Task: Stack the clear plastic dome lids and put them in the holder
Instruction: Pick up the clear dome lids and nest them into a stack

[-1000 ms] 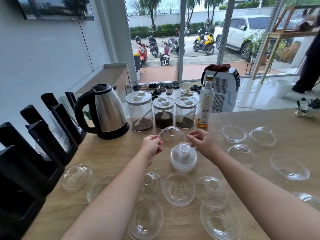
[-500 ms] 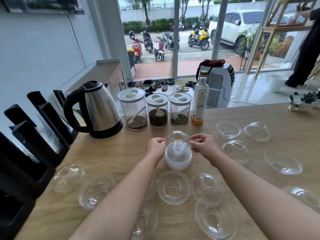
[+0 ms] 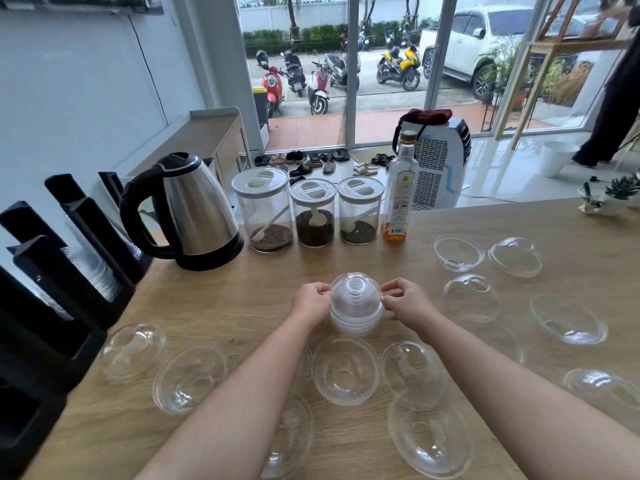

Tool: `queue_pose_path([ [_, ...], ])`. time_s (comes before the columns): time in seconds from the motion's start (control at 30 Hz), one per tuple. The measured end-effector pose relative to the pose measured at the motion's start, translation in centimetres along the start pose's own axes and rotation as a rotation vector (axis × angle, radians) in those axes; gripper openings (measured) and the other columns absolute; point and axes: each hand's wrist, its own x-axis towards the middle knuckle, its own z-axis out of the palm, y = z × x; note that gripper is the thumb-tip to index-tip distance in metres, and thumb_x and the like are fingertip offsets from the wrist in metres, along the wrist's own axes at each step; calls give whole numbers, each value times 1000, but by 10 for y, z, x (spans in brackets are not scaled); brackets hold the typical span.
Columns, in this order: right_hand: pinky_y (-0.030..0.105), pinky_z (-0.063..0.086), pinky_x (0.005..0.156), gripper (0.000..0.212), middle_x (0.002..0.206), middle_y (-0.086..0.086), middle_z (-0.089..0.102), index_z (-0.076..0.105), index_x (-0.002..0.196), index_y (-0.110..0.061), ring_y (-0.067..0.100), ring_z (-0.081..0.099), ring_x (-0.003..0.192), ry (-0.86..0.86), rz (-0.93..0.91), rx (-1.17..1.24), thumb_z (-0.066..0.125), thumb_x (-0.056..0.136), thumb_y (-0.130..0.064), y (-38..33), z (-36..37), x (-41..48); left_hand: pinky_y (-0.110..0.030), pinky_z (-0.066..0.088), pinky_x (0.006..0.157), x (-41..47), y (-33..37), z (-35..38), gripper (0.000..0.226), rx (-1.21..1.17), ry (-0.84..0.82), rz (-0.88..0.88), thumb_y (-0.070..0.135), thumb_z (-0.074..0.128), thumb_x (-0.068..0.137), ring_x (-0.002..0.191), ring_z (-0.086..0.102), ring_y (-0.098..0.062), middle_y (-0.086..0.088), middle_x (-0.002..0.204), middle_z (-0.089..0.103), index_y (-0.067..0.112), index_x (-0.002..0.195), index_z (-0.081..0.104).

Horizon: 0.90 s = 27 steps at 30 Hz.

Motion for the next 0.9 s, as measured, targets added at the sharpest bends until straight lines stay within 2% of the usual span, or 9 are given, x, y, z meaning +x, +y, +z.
queue_pose_path([
  [0.07, 32, 54, 67, 5, 90, 5, 61, 57, 88, -18, 19, 60, 80, -15, 12, 48, 59, 88, -13, -2, 1, 0, -41, 52, 94, 1, 0, -1, 21, -11, 1, -3, 14, 54, 88, 107, 63, -34, -14, 108, 71, 13, 99, 71],
  [0.23, 25, 52, 58, 5, 87, 9, 58, 56, 94, -9, 18, 58, 74, 1, 11, 78, 58, 90, -6, -4, 5, -1, -37, 52, 87, 5, -5, -2, 19, -47, 1, -17, 13, 57, 89, 82, 62, -25, -20, 108, 70, 8, 100, 71],
  [0.37, 33, 57, 67, 10, 88, 12, 59, 55, 84, -14, 20, 59, 76, 9, 24, 91, 59, 89, -5, 0, 6, 1, -36, 53, 85, 7, -5, -1, 14, -49, 3, -27, 14, 58, 87, 75, 57, -19, -17, 99, 72, 12, 92, 71],
  [0.47, 40, 55, 80, 8, 87, 5, 61, 56, 86, -18, 21, 59, 81, 32, 3, -32, 58, 88, -11, -2, 3, 2, -34, 52, 80, 7, -4, -3, 16, -37, -12, -37, 13, 54, 87, 73, 55, -20, -9, 72, 65, 15, 80, 69],
  [0.57, 36, 49, 78, 13, 94, 2, 60, 57, 99, -15, 21, 56, 88, 119, -98, -162, 48, 90, -10, -13, -1, -2, -33, 50, 74, 4, 1, -11, 25, 16, 14, -10, 9, 43, 91, 73, 58, -24, -7, 69, 60, 9, 88, 68],
  [0.67, 28, 43, 79, 22, 103, 1, 59, 60, 101, -14, 18, 55, 95, 176, -285, -292, 44, 89, -6, -34, 1, -10, -38, 54, 89, -2, 10, -34, 33, 69, 119, 42, 7, 37, 91, 91, 67, -30, -15, 99, 68, 8, 106, 67],
  [0.73, 27, 45, 78, 21, 100, -2, 59, 61, 97, -17, 16, 57, 93, 152, -397, -337, 45, 87, -7, -53, 11, -15, -40, 53, 93, -8, 12, -55, 33, 68, 175, 57, 8, 38, 90, 102, 66, -30, -15, 110, 68, 14, 101, 69],
  [0.83, 24, 44, 78, 17, 96, -6, 59, 63, 93, -19, 14, 58, 90, 35, -546, -393, 50, 87, -11, -81, 43, -28, -34, 53, 83, -22, 7, -94, 28, 71, 303, 81, 9, 43, 88, 94, 66, -28, -11, 103, 70, 22, 89, 67],
  [0.9, 22, 42, 78, 15, 95, -3, 61, 66, 91, -16, 14, 58, 88, -55, -619, -409, 53, 85, -11, -93, 69, -39, -26, 47, 72, -35, 0, -122, 26, 104, 398, 90, 11, 46, 88, 82, 62, -23, -7, 95, 70, 19, 93, 69],
])
